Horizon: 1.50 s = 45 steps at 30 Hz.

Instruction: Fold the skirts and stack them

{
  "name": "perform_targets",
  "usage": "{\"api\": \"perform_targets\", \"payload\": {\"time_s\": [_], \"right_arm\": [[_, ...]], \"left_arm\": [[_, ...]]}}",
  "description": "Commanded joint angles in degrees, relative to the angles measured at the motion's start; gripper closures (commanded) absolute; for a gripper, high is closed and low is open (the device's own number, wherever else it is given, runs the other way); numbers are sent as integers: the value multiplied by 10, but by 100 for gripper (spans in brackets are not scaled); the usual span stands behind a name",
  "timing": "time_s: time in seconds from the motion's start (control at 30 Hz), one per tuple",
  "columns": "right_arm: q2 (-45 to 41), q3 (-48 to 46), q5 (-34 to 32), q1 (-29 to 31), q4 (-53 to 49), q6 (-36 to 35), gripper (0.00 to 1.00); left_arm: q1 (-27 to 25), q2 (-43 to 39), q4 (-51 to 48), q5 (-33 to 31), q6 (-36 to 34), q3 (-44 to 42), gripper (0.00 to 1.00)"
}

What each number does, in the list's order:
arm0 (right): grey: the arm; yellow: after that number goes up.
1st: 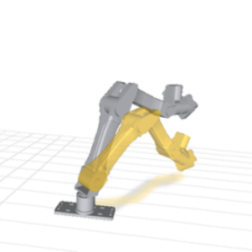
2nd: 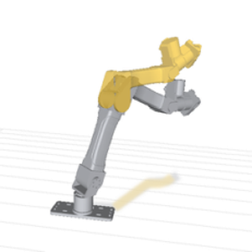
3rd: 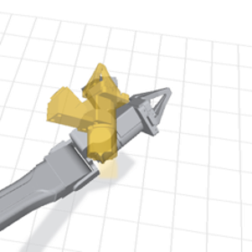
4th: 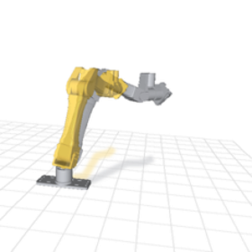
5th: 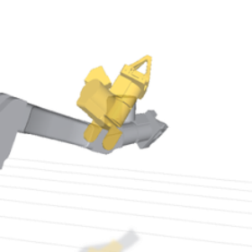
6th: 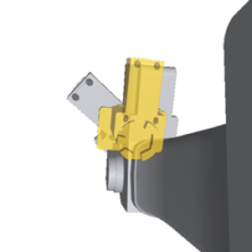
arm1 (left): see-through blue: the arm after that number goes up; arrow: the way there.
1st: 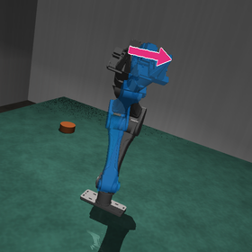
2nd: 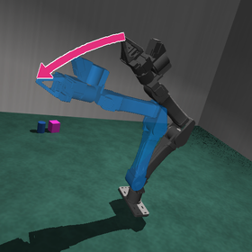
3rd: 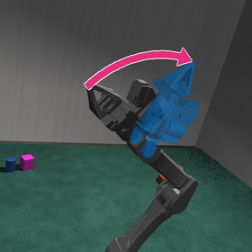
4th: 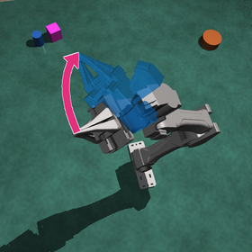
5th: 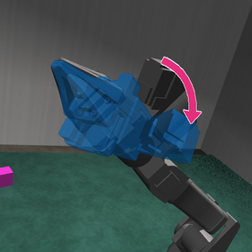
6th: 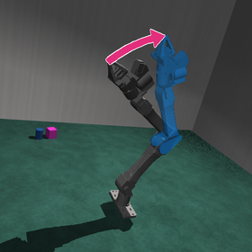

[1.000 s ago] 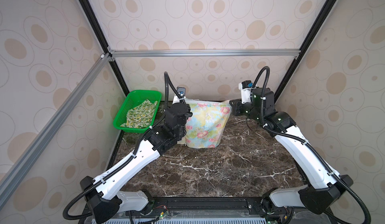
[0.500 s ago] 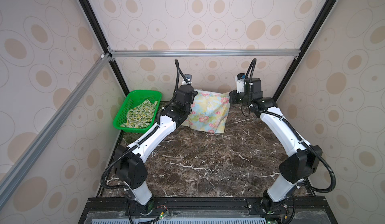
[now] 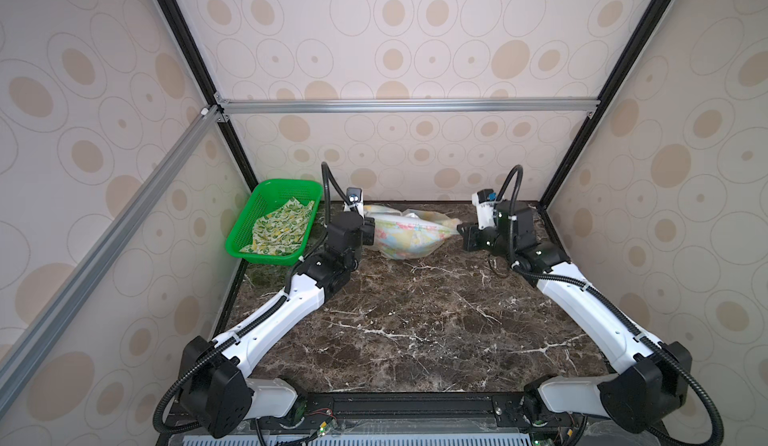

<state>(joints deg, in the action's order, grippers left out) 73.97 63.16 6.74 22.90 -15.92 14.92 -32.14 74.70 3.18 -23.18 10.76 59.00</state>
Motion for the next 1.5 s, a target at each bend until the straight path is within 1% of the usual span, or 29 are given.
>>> {"api": "perform_targets", "payload": {"time_s": [0.0,0.07,0.13,0.17,0.2,0.23,0.27,0.3,0.37,0.47,0.53,0.63,0.8,0.93,1.03,1.2,1.3,1.47], "right_arm": [[-24,-120,-56,26,-5,73,100],[-41,-193,-63,54,7,126,100],[-66,-255,-66,84,27,165,83],[-82,-277,-77,102,27,180,74],[-97,-292,-86,118,21,194,65],[-112,-299,-93,127,12,203,58],[-128,-304,-98,133,1,212,52],[-141,-305,-98,136,-10,213,50],[-157,-294,-102,136,-43,207,46],[-153,-263,-122,137,-84,188,45],[-129,-246,-126,137,-90,167,45],[-68,-214,-125,137,-83,141,45],[44,-170,-119,140,-38,108,46],[119,-139,-115,147,-3,84,46],[162,-111,-110,153,0,73,47],[191,-85,-112,178,5,60,47],[207,-75,-102,185,10,61,46],[232,-65,-113,193,18,56,46]], "left_arm": [[5,-23,-51,8,126,-94,100],[-12,-36,-69,21,177,-152,100],[-38,-50,-90,37,213,-193,76],[-55,-59,-117,26,232,-205,74],[-70,-70,-138,19,248,-214,67],[-81,-83,-159,19,258,-219,56],[-90,-99,-183,19,273,-223,45],[-98,-115,-204,19,284,-226,40],[-105,-143,-248,16,300,-226,36],[-107,-173,-289,16,302,-221,34],[-107,-177,-300,16,295,-213,34],[-107,-160,-293,28,283,-200,34],[-111,-128,-245,61,287,-195,35],[-111,-116,-222,69,289,-200,35],[-112,-113,-220,69,293,-204,37],[-112,-119,-223,63,306,-220,38],[-112,-120,-219,65,313,-226,39],[-113,-119,-215,69,318,-231,39]]}}
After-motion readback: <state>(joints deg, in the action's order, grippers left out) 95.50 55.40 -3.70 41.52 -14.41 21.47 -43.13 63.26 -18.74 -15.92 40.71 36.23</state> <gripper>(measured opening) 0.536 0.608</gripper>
